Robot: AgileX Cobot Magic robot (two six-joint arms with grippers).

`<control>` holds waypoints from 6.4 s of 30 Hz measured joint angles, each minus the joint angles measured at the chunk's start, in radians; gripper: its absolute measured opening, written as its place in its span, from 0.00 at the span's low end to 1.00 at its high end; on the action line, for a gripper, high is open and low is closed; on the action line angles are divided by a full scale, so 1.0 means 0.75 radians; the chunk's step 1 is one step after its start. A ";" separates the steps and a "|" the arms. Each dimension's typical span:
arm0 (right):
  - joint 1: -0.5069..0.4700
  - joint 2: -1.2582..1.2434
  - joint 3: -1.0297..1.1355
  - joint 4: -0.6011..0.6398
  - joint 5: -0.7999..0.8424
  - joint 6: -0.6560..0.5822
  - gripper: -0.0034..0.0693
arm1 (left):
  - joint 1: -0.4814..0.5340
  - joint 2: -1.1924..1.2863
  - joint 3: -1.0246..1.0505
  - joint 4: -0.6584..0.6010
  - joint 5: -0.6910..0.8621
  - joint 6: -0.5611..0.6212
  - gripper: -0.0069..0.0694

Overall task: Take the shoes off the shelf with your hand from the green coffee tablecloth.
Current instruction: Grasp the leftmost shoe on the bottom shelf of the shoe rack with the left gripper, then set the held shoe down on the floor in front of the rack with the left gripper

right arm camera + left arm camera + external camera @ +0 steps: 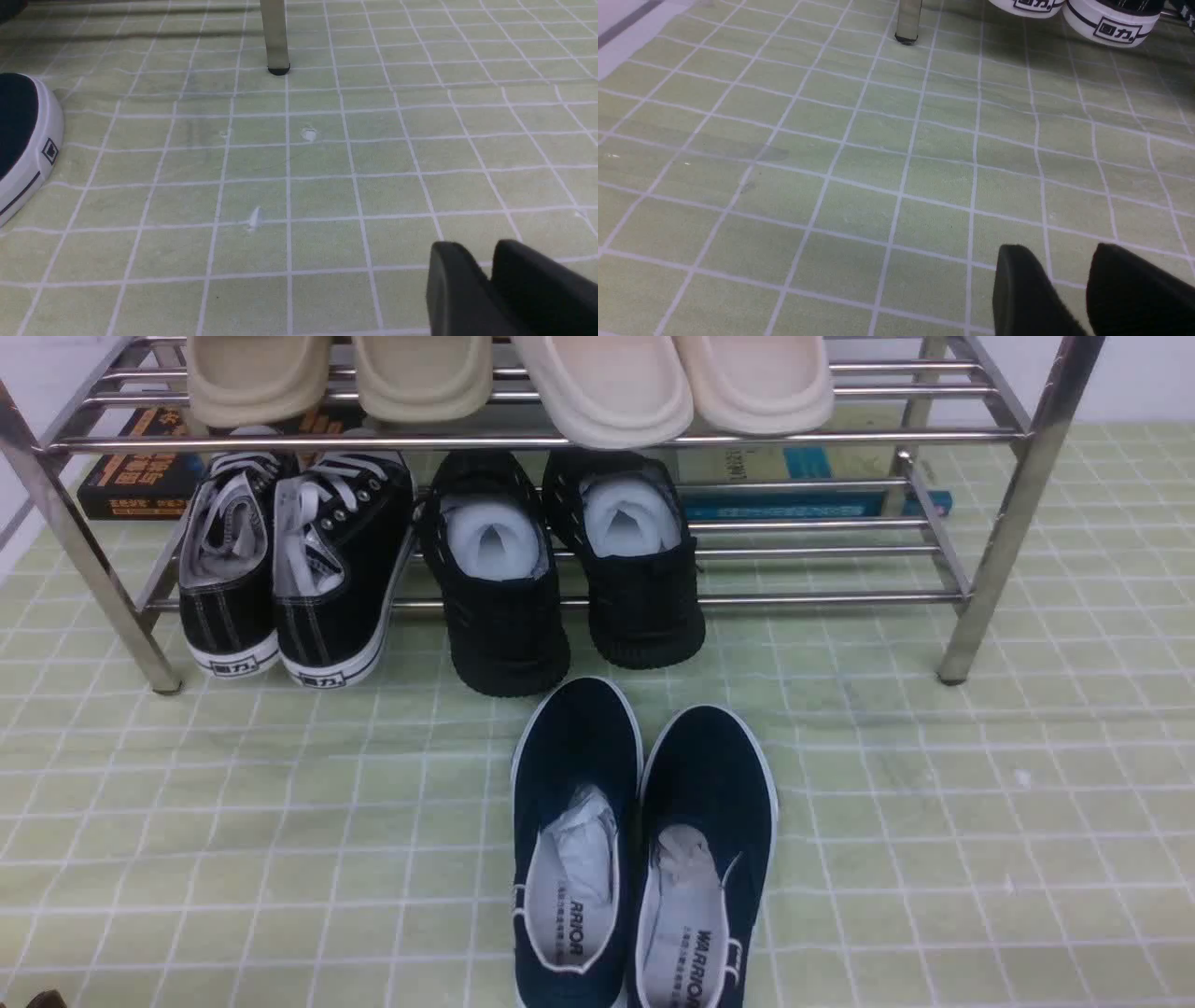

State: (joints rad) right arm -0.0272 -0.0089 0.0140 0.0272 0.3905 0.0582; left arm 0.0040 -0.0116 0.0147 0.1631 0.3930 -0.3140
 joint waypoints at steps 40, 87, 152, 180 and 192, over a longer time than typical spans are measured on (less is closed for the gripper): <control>0.000 0.000 0.000 0.000 0.000 -0.001 0.31 | 0.000 0.000 0.000 -0.189 -0.004 -0.103 0.41; -0.001 0.000 0.000 0.000 0.000 -0.001 0.37 | 0.000 1.885 -1.646 -0.021 0.588 -0.248 0.30; -0.001 0.000 0.000 0.000 0.000 -0.001 0.37 | 0.000 1.487 -1.622 0.085 1.121 -0.168 0.11; -0.001 0.000 0.000 0.000 0.000 -0.001 0.37 | 0.000 1.178 -0.798 -0.392 0.401 -0.137 0.12; -0.001 0.000 0.000 0.000 0.000 -0.001 0.37 | 0.000 1.178 -0.623 -0.400 0.142 -0.201 0.12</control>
State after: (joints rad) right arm -0.0276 -0.0089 0.0140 0.0272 0.3905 0.0574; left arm 0.0043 0.8720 -0.4528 -0.1366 0.4996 -0.4644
